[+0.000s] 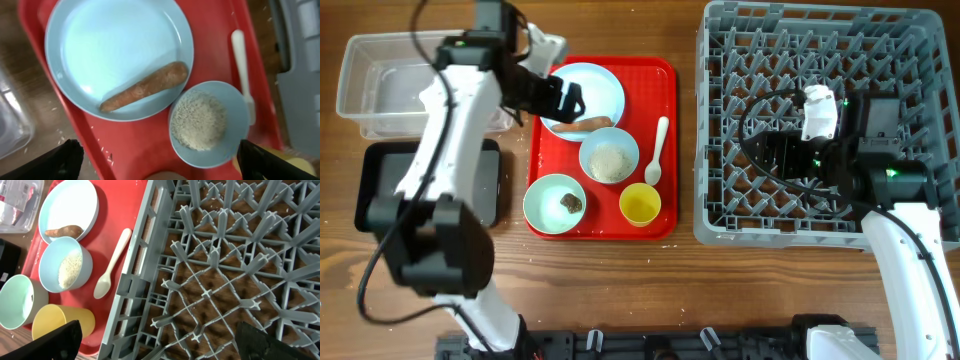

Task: Sort waste into correct bins and load items into the dishwasher rack
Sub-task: 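Grasp the brown bread stick on the plate with the left gripper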

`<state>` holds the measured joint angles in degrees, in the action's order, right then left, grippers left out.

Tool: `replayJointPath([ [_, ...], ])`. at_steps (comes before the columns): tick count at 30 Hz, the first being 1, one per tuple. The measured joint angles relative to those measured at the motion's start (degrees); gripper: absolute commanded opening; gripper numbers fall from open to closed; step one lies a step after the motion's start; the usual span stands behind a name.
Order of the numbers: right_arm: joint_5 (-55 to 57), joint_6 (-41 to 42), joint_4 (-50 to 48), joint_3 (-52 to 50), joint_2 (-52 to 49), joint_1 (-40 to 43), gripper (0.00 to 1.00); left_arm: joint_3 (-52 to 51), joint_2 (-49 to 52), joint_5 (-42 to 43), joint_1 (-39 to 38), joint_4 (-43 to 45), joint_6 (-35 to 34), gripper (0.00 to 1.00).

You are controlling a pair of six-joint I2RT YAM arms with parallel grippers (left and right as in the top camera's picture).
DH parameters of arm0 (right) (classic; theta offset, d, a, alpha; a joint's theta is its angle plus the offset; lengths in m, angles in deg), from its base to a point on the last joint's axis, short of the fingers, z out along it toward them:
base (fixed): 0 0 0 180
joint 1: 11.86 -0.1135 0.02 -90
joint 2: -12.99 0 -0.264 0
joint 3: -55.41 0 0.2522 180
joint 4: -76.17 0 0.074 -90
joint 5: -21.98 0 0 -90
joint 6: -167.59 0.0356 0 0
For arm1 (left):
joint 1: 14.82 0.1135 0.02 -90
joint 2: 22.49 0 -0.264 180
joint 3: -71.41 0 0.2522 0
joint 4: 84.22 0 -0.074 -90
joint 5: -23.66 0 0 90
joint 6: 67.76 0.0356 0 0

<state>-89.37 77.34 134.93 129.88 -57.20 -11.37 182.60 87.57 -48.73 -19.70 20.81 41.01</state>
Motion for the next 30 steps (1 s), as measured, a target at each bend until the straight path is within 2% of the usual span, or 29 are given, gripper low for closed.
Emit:
replayJointPath([
  [5, 0.0, 0.0, 0.1, 0.0, 0.0, 0.0, 1.00, 0.0, 5.5, -2.0, -0.3, 4.0, 2.0, 0.96],
  [16, 0.0, 0.0, 0.1, 0.0, 0.0, 0.0, 0.99, 0.0, 14.3, -4.3, -0.3, 8.1, 11.8, 0.89],
  [24, 0.0, 0.0, 0.2, 0.0, 0.0, 0.0, 1.00, -0.4, 15.2, -4.5, -0.3, 13.1, 12.7, 0.84],
  [30, 0.2, 0.0, 0.2, 0.0, 0.0, 0.0, 1.00, -1.4, 15.2, -4.5, -1.2, 13.6, 12.7, 0.86],
])
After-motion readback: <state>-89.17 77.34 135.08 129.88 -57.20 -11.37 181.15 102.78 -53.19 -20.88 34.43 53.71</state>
